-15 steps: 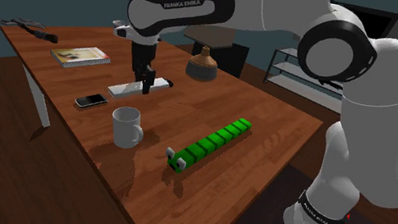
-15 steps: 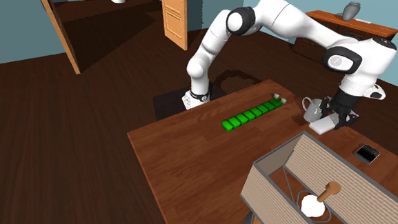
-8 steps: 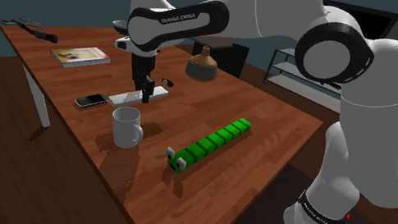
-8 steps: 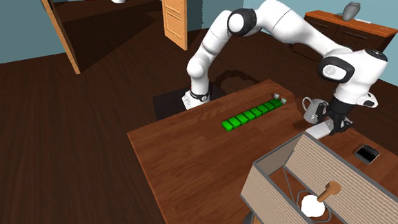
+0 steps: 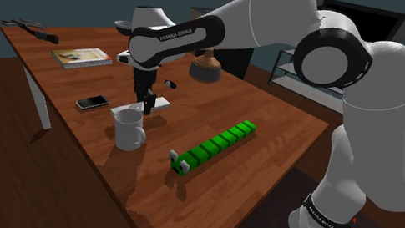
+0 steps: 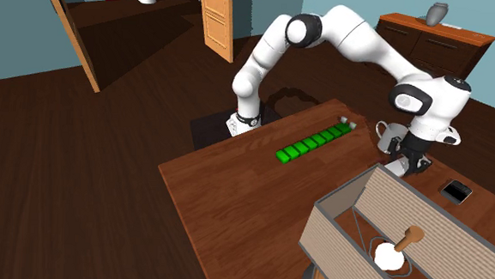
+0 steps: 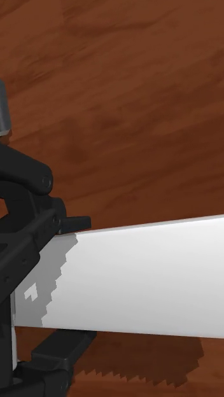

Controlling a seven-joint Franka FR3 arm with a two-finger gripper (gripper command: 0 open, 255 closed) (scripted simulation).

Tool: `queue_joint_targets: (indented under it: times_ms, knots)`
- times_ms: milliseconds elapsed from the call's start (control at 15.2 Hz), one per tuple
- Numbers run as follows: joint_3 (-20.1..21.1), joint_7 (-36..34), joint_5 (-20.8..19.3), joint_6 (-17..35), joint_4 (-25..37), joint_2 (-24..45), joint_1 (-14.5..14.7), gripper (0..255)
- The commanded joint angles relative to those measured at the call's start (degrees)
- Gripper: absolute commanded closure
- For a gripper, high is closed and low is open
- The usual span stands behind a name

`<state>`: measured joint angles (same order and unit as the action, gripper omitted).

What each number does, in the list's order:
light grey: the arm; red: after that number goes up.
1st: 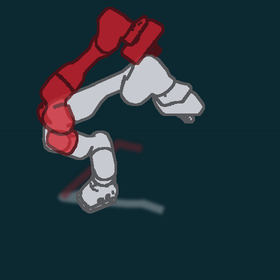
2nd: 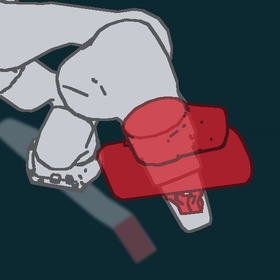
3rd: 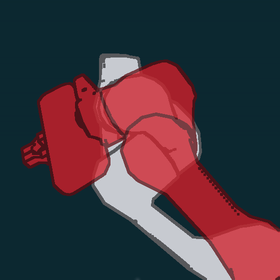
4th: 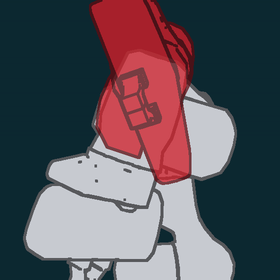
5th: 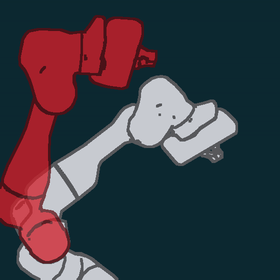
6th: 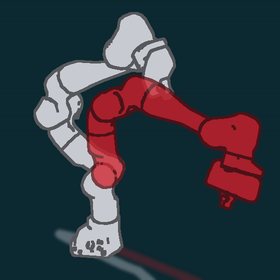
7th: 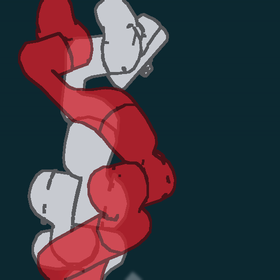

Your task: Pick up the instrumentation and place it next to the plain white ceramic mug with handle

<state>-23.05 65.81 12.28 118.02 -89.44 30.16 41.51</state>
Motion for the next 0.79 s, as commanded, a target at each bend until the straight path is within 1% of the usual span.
queue_joint_targets:
  times_ms: [0, 132, 594, 660, 726]
  knots:
    - [0.1, 0.2, 0.3, 1.4, -1.0, 0.4, -0.1, 255]
    - [0.3, 0.4, 0.6, 2.6, -1.6, 1.1, -0.1, 255]
    - [0.3, 0.4, 0.6, 2.6, -1.6, 1.1, -0.1, 255]
    - [0.3, 0.4, 0.6, 2.6, -1.6, 1.1, -0.1, 0]
    - [0.3, 0.4, 0.6, 2.6, -1.6, 1.1, -0.1, 0]
